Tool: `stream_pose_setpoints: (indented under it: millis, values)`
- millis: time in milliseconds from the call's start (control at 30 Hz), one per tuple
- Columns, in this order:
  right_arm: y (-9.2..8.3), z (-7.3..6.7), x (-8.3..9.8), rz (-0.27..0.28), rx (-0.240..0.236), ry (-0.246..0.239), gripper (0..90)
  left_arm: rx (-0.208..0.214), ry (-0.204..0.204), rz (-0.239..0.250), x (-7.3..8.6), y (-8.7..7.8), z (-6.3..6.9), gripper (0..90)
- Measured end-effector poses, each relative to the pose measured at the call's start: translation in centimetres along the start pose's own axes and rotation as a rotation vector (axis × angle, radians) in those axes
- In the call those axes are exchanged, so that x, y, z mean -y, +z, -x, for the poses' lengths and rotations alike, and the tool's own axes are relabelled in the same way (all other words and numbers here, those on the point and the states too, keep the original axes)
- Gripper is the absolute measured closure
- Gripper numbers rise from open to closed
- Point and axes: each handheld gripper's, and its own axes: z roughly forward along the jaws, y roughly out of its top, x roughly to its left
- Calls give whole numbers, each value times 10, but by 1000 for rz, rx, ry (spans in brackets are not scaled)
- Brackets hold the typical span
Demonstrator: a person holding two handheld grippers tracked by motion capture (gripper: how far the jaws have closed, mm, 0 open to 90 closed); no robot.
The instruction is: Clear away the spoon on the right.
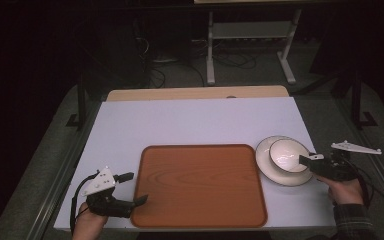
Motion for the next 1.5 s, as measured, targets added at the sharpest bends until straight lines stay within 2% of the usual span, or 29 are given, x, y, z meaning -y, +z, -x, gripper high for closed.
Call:
stream_pose_setpoints:
  millis: [367,600,933,1500]
  values:
    - [-8,2,-3,62,31,21,632,-1,-2,1,0,0,0,131]
    - [-14,0,-7,97,40,12,697,1,5,-2,0,0,1,131]
    - [-16,-5,-12,127,11,-19,760,0,5,0,0,0,1,131]
    - [-20,-5,-21,180,-21,-21,836,-2,-2,3,0,-1,0,131]
